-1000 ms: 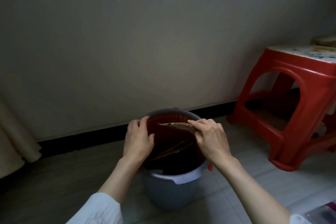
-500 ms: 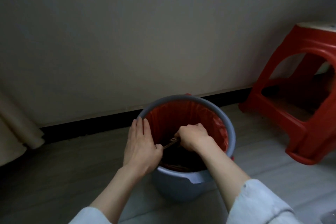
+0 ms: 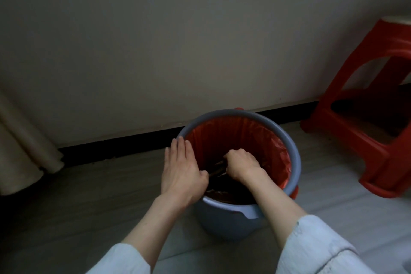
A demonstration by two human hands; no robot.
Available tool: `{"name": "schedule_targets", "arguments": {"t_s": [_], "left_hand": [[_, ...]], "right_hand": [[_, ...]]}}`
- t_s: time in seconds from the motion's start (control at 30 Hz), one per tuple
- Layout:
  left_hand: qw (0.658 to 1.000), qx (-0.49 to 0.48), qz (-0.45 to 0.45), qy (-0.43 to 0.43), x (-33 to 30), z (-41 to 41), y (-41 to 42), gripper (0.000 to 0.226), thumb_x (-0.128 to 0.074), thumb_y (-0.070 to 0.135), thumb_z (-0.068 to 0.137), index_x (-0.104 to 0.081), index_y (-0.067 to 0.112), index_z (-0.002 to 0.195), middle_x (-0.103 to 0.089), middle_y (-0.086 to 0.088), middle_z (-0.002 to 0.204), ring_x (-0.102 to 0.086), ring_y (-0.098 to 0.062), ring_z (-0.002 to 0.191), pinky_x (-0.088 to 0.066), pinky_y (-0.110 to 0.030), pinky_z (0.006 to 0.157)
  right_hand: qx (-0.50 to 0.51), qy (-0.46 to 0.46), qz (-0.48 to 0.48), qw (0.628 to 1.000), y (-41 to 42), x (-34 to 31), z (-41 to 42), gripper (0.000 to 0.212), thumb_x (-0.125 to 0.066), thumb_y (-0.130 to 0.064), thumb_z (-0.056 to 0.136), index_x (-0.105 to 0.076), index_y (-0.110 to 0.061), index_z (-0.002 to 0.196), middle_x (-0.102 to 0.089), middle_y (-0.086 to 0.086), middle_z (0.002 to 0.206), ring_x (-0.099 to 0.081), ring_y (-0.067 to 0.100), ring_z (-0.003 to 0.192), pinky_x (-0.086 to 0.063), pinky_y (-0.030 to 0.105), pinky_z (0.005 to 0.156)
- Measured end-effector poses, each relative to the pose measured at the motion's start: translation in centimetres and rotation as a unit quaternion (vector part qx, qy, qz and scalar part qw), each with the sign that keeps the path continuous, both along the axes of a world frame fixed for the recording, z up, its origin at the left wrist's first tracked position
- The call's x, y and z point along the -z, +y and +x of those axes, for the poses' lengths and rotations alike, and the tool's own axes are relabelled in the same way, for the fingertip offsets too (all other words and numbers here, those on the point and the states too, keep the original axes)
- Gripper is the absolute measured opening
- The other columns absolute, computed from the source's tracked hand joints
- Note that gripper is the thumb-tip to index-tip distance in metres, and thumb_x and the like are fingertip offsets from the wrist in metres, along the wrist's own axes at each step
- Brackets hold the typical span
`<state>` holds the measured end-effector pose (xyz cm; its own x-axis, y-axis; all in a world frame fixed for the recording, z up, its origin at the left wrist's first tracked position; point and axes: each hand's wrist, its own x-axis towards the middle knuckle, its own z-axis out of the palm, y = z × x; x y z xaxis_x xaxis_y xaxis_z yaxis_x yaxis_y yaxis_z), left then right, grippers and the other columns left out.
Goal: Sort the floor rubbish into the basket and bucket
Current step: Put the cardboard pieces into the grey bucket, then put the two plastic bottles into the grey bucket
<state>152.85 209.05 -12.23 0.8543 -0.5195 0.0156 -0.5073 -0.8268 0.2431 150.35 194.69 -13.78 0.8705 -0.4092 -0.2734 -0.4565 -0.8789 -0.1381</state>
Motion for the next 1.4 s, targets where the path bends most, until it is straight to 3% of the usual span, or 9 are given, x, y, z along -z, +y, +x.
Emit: {"name": "schedule_targets", "arguments": {"t_s": [0.07, 0.17, 0.33, 0.53, 0.8, 1.03, 1.17, 1.27, 1.4], "left_hand": [[1.000, 0.005, 0.019, -0.009, -0.4, -0.1, 0.1, 0.074, -0.040, 0.031, 0.091, -0.001, 0.004, 0.147, 0.007, -0.016, 0.156, 0.011, -0.027, 0.144, 0.008, -0.040, 0.117], [1.000, 0.025, -0.007, -0.012, -1.2, -0.7, -0.5, 0.065, -0.039, 0.026, 0.094, -0.008, 0.009, 0.148, -0.001, -0.013, 0.157, 0.005, -0.026, 0.145, 0.004, -0.043, 0.117], [0.980, 0.121, -0.142, -0.068, -2.7, -3.6, -4.6, 0.047, -0.046, 0.013, 0.090, -0.041, 0.010, 0.137, -0.039, -0.009, 0.143, -0.034, -0.024, 0.134, -0.033, -0.037, 0.109], [0.932, 0.315, -0.165, -0.071, -2.6, -12.7, -14.3, 0.046, -0.033, 0.019, 0.080, -0.060, 0.005, 0.114, -0.062, -0.012, 0.106, -0.061, -0.031, 0.091, -0.055, -0.038, 0.072], [0.883, 0.466, -0.048, 0.034, 5.2, -26.2, -23.2, 0.046, -0.038, 0.013, 0.094, -0.034, 0.022, 0.139, -0.037, 0.003, 0.141, -0.040, -0.015, 0.124, -0.039, -0.026, 0.098], [0.864, 0.480, 0.139, 0.056, 12.9, -32.2, -31.5, 0.062, -0.040, 0.018, 0.093, -0.009, 0.023, 0.148, -0.002, -0.007, 0.157, -0.011, -0.025, 0.143, -0.022, -0.037, 0.113], [0.841, 0.485, 0.234, 0.047, 15.5, -34.4, -34.8, 0.073, -0.041, 0.030, 0.095, 0.009, 0.027, 0.147, 0.019, -0.011, 0.155, 0.012, -0.031, 0.144, -0.004, -0.049, 0.116], [0.835, 0.482, 0.265, 0.033, 17.2, -35.3, -35.4, 0.078, -0.042, 0.040, 0.093, 0.012, 0.024, 0.147, 0.017, -0.010, 0.155, 0.014, -0.033, 0.143, -0.002, -0.055, 0.114], [0.860, 0.465, 0.208, -0.039, 18.1, -35.4, -35.0, 0.073, -0.041, 0.048, 0.091, -0.002, 0.020, 0.148, -0.010, -0.008, 0.153, -0.005, -0.031, 0.142, -0.004, -0.055, 0.115]], "right_hand": [[-0.029, 0.004, 0.012, 1.000, -0.5, -0.7, -1.2, 0.043, -0.040, -0.017, 0.095, -0.045, -0.021, 0.137, -0.050, 0.011, 0.135, -0.042, 0.030, 0.128, -0.034, 0.044, 0.103], [-0.029, -0.107, 0.064, 0.992, -2.0, -2.6, -4.0, 0.040, -0.039, -0.019, 0.095, -0.049, -0.024, 0.134, -0.053, 0.007, 0.136, -0.046, 0.029, 0.127, -0.037, 0.041, 0.104], [0.031, -0.284, 0.049, 0.957, -5.7, -6.9, -10.0, 0.033, -0.045, -0.017, 0.093, -0.062, -0.021, 0.121, -0.062, 0.006, 0.123, -0.055, 0.028, 0.116, -0.043, 0.036, 0.097], [0.156, -0.222, 0.002, 0.962, -13.1, -6.4, -23.9, 0.032, -0.043, -0.024, 0.095, -0.058, -0.027, 0.123, -0.061, 0.000, 0.124, -0.054, 0.025, 0.117, -0.043, 0.034, 0.096], [0.388, -0.030, 0.050, 0.920, -21.0, 4.2, -41.8, 0.036, -0.039, -0.026, 0.095, -0.048, -0.020, 0.130, -0.052, 0.006, 0.134, -0.046, 0.027, 0.125, -0.041, 0.035, 0.099], [0.576, 0.052, -0.024, 0.815, -25.0, 11.6, -53.4, 0.050, -0.050, -0.028, 0.090, -0.032, -0.018, 0.135, -0.033, 0.006, 0.143, -0.026, 0.026, 0.135, -0.032, 0.049, 0.103], [0.642, 0.063, 0.017, 0.764, -26.2, 14.3, -56.1, 0.072, -0.059, -0.031, 0.086, -0.018, -0.016, 0.143, -0.019, 0.013, 0.147, -0.029, 0.035, 0.130, -0.036, 0.052, 0.098], [0.632, 0.048, -0.001, 0.773, -26.7, 15.7, -56.2, 0.074, -0.061, -0.020, 0.083, -0.018, -0.022, 0.143, -0.018, 0.012, 0.147, -0.033, 0.035, 0.124, -0.039, 0.047, 0.094], [0.580, -0.034, -0.022, 0.814, -26.8, 16.6, -54.3, 0.069, -0.056, -0.018, 0.085, -0.021, -0.017, 0.144, -0.025, 0.006, 0.148, -0.037, 0.033, 0.120, -0.038, 0.041, 0.092]]}}
